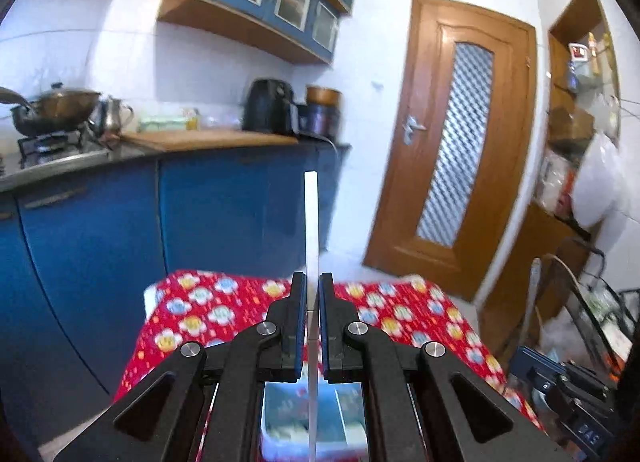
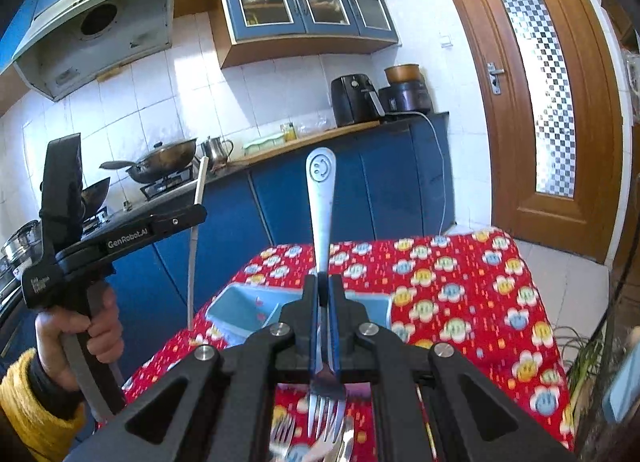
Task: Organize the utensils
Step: 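Lift the chopstick with the left tool while the right tool carries the spoon toward the caddy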
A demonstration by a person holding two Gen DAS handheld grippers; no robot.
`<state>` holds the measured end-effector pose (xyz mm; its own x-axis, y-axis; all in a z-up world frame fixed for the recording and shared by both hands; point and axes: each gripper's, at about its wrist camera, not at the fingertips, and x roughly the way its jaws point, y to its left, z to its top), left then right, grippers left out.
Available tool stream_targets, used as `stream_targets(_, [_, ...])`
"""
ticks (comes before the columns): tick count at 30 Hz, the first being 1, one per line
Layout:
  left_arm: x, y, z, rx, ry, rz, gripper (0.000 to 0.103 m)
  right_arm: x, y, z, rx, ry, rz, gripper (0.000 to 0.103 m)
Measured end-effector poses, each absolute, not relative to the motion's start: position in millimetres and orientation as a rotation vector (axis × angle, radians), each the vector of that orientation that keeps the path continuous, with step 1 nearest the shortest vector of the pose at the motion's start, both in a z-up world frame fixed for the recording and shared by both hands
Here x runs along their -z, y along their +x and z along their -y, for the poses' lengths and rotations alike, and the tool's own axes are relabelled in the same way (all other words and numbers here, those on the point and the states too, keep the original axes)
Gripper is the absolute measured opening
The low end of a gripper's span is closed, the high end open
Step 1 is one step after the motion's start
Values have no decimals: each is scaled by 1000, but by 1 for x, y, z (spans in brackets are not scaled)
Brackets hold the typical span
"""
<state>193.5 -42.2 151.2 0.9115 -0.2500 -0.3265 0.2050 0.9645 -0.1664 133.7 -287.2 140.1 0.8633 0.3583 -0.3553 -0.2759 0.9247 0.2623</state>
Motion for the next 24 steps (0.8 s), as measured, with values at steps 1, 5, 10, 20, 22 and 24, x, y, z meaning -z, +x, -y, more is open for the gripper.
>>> stream_targets(1, [-150, 197, 42, 230, -136, -336, 5, -140, 140, 287, -335, 207, -405, 6])
stream_targets(5, [-142, 207, 45, 204, -129, -268, 6, -137, 161, 285, -317, 198, -388, 6])
stream_targets(10, [-121, 213, 50, 206, -122, -245, 6, -123, 183, 287, -325, 227, -387, 7])
stream_targets(20, [-79, 213, 54, 209, -111, -264, 6, -98, 193, 278, -352, 199, -378, 7])
stream_targets(22, [-76, 210, 56, 204, -92, -252, 6, -95, 192, 274, -359, 179, -370, 7])
stream_targets(24, [-73, 207, 58, 206, -77, -242, 6, -93, 192, 270, -358, 157, -366, 7])
